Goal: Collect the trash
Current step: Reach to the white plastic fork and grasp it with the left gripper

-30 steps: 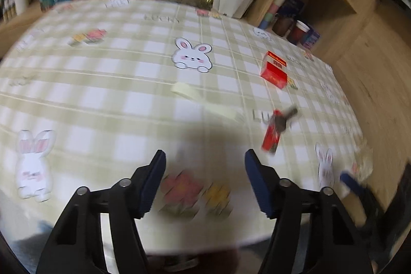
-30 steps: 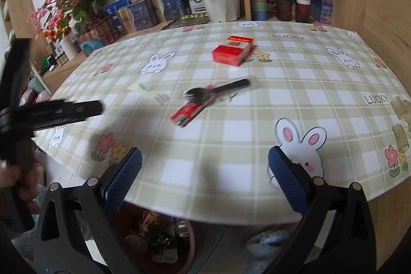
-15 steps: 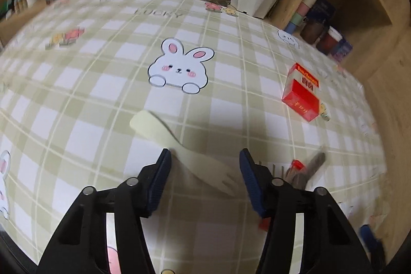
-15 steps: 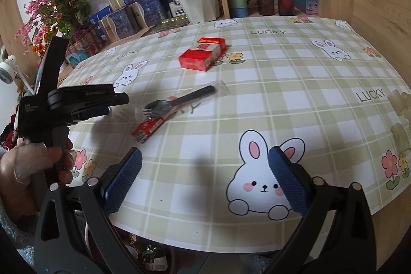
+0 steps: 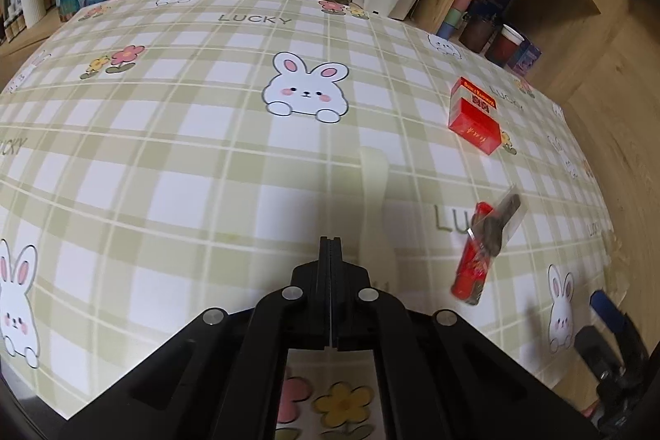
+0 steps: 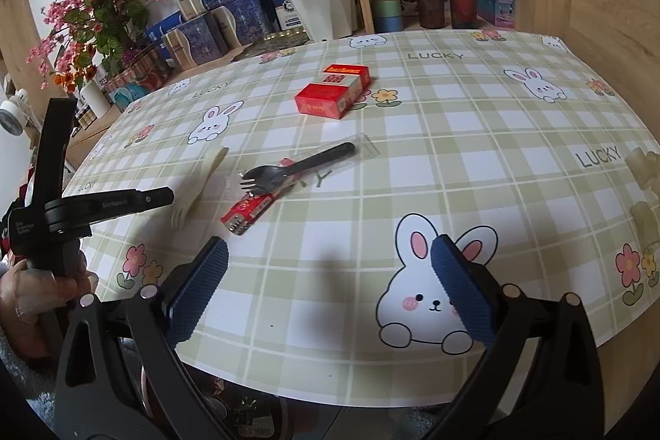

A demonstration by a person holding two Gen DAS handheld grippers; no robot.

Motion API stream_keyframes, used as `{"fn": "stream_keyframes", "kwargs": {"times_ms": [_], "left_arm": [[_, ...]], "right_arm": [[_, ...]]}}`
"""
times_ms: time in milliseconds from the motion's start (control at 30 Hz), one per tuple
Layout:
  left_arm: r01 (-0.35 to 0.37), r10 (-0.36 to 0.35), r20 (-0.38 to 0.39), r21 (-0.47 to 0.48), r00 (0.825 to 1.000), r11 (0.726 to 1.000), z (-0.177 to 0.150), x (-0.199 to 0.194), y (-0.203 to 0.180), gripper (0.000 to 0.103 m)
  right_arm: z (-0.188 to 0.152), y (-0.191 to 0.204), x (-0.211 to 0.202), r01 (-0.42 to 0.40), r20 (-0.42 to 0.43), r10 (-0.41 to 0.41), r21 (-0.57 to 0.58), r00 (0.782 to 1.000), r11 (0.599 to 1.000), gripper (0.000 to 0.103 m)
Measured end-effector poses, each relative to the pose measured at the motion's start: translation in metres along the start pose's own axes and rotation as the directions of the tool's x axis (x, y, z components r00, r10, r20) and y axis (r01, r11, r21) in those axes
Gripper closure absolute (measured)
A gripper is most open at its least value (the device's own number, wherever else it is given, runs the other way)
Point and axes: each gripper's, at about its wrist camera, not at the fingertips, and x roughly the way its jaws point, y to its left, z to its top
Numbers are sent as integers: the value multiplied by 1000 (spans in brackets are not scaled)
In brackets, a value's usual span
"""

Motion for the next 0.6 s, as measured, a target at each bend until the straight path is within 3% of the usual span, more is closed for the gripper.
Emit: {"fn": "stream_keyframes", "kwargs": {"times_ms": [167, 300, 367, 433, 600], "left_arm": [[31, -29, -26, 60, 999, 998, 7, 4, -11, 101], [-8, 9, -12, 111, 1000, 994, 18, 18, -26, 99], [-34, 35, -6, 129, 999, 991, 24, 28, -32, 80], [-46, 45, 11, 151, 999, 987, 28, 33, -37, 68], [-62, 58, 25, 177, 998, 982, 34, 39, -45, 67]], "right_arm": [[1, 6, 1, 0, -1, 0, -6, 1000, 1000, 6], [0, 8, 2, -1, -4, 0, -11, 1000, 1000, 6], [0, 8, 1, 0, -5, 0, -12, 1000, 1000, 6], [0, 7, 2, 2, -4, -3, -13, 1000, 1000, 6], [1, 0, 4, 14, -8, -15, -6, 1000, 1000, 6]]}}
